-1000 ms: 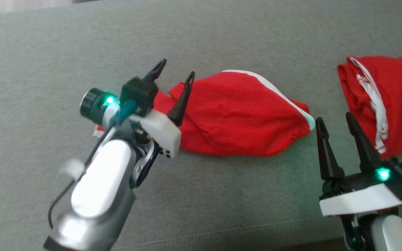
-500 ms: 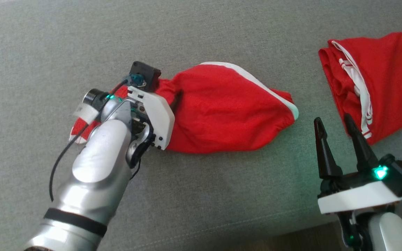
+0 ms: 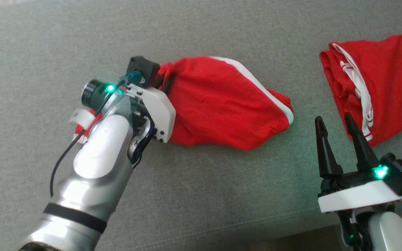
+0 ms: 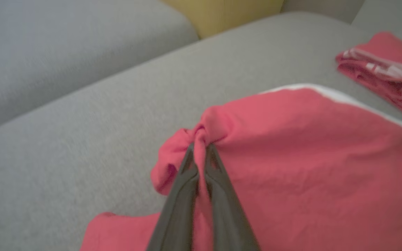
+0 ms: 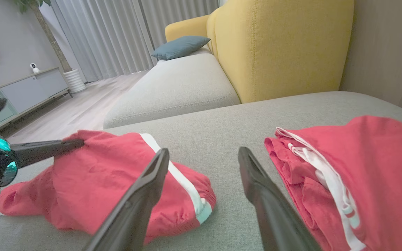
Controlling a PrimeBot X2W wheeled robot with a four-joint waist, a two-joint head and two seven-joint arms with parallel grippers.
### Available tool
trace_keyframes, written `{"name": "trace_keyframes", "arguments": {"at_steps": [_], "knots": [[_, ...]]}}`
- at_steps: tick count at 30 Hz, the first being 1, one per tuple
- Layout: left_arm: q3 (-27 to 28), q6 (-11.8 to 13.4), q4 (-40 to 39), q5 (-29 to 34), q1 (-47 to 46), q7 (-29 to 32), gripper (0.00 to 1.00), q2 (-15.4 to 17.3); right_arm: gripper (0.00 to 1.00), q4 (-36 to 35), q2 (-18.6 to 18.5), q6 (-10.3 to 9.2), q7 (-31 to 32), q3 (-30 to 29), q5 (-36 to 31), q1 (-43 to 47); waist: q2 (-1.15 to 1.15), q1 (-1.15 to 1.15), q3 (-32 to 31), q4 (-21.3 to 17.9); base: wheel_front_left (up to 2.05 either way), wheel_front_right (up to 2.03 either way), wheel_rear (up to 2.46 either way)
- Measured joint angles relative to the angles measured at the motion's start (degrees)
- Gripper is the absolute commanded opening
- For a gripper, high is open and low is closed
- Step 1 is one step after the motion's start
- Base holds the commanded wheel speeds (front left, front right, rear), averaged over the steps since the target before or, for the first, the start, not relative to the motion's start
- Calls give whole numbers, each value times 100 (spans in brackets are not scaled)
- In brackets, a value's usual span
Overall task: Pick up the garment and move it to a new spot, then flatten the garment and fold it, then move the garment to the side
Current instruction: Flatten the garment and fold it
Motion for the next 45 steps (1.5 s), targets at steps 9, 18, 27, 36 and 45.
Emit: {"name": "trace_keyframes", "arguments": {"at_steps": [9, 18, 27, 36, 45], "knots": [[-27, 559, -2168, 187, 1486, -42, 0, 709, 100, 2, 21, 0, 21, -181, 21, 58, 0, 0, -184, 268, 0, 0, 0], [-219, 1457, -3629, 458, 3598, 332, 0, 1166, 100, -23, 35, 0, 103, -220, 21, 164, 0, 0, -235, 457, 0, 0, 0], [-314, 1653, -3587, 105, 4080, -75, 100, 736, 100, -153, 27, 0, 256, -323, -2, 166, 0, 0, -258, 572, 0, 0, 0], [-171, 1817, -3507, 232, 3941, -1482, 100, 547, 100, -410, -62, 0, 410, -322, -219, 216, 0, 0, -466, 638, 0, 0, 0], [530, 2176, -3528, 254, 3836, -1900, 100, 755, 100, -610, -149, 0, 567, -298, -344, 389, 0, 0, -655, 705, 0, 0, 0]]}}
